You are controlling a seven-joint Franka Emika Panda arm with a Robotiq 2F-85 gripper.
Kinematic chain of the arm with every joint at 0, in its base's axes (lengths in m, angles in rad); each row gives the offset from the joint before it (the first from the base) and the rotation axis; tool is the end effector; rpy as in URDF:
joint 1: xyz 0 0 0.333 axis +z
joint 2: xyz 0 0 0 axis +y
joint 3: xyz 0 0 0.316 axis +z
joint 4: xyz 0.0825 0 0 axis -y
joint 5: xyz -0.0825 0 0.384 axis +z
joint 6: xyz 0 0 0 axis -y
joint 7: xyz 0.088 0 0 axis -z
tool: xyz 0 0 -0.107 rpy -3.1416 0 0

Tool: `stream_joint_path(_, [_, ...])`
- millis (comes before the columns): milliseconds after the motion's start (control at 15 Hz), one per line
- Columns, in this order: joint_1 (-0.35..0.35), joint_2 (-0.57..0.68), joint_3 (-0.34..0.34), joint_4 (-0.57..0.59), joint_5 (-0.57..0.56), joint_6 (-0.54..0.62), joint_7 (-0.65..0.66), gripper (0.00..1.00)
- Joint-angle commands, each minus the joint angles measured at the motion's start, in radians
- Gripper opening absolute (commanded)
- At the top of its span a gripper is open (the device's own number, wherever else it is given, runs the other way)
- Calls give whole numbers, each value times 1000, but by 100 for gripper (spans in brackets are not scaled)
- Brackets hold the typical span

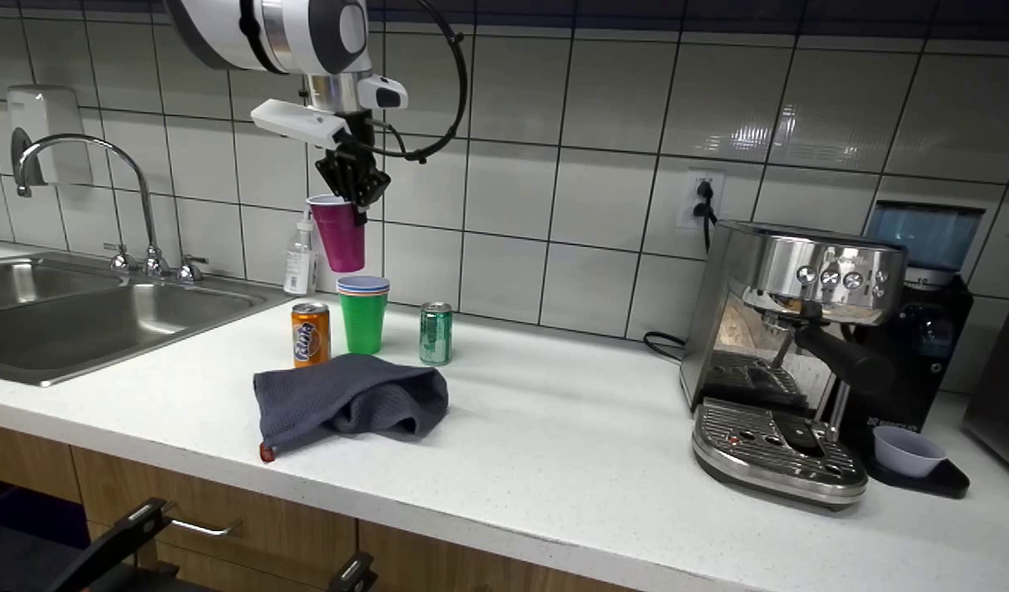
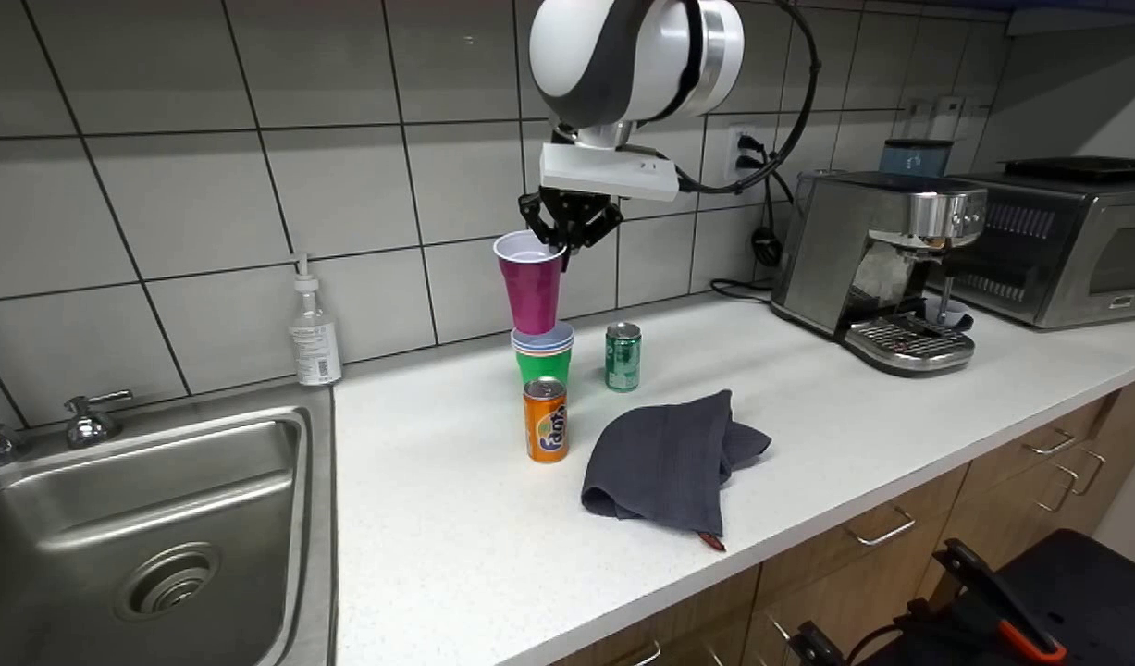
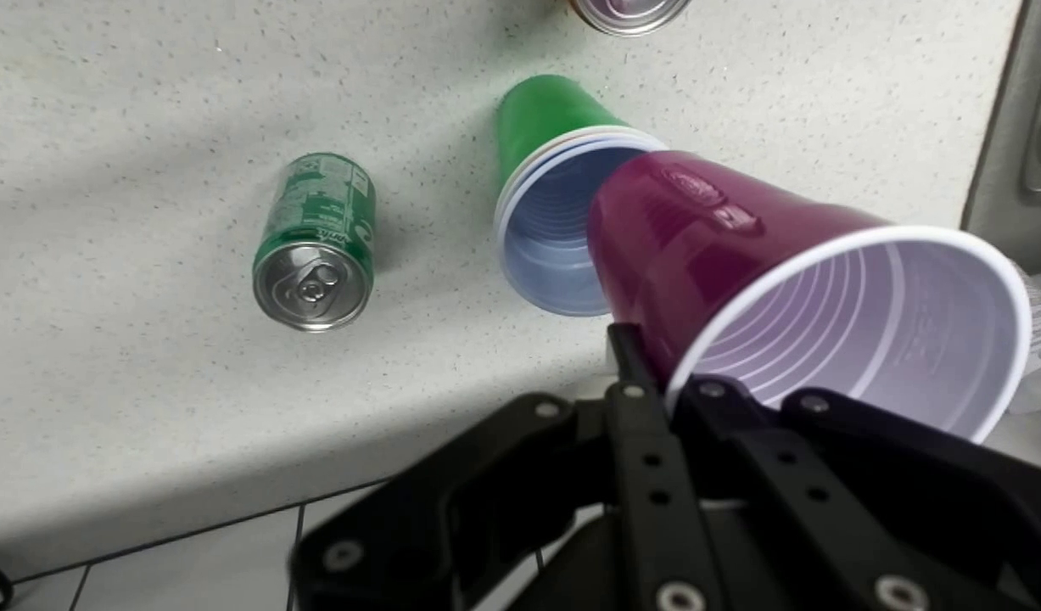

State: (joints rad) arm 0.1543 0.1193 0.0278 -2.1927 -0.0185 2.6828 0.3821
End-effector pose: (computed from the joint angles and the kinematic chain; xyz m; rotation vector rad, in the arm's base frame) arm 0.5696 0.1052 0.3707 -2.9847 0.2780 -0.5434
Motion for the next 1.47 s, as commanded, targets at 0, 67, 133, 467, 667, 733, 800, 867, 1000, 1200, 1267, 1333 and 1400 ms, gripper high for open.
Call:
stream_joint_path(0, [-16, 3, 6, 18, -9, -20, -19, 1])
stream_joint_path(67, [-16, 4, 6, 18, -12, -17, -18, 1])
stream_joint_path(133, [-16, 4, 4, 18, -16, -16, -16, 1])
stream_joint_path(467, [-20, 7, 1, 17, -18, -13, -14, 1])
stream_joint_path(667, [-23, 12, -1, 17, -18, -10, -14, 1])
stream_joint_path(733, [-23, 15, -2, 18, -17, -8, -11, 1])
stream_joint_path(800, [-23, 18, -3, 18, -17, -5, -12, 1])
stream_joint_path(867, [-23, 21, -4, 19, -18, -3, -11, 1])
stream_joint_path(1000, [-23, 30, -7, 22, -15, 0, -12, 1])
stream_joint_path(1200, [-23, 39, -9, 28, -11, 0, -14, 1])
stream_joint_path(1267, [-22, 42, -11, 31, -14, 0, -12, 1])
stream_joint_path(1333, [-22, 46, -12, 35, -14, -1, -11, 1])
stream_joint_path(1400, [-22, 51, -12, 39, -13, -1, -11, 1])
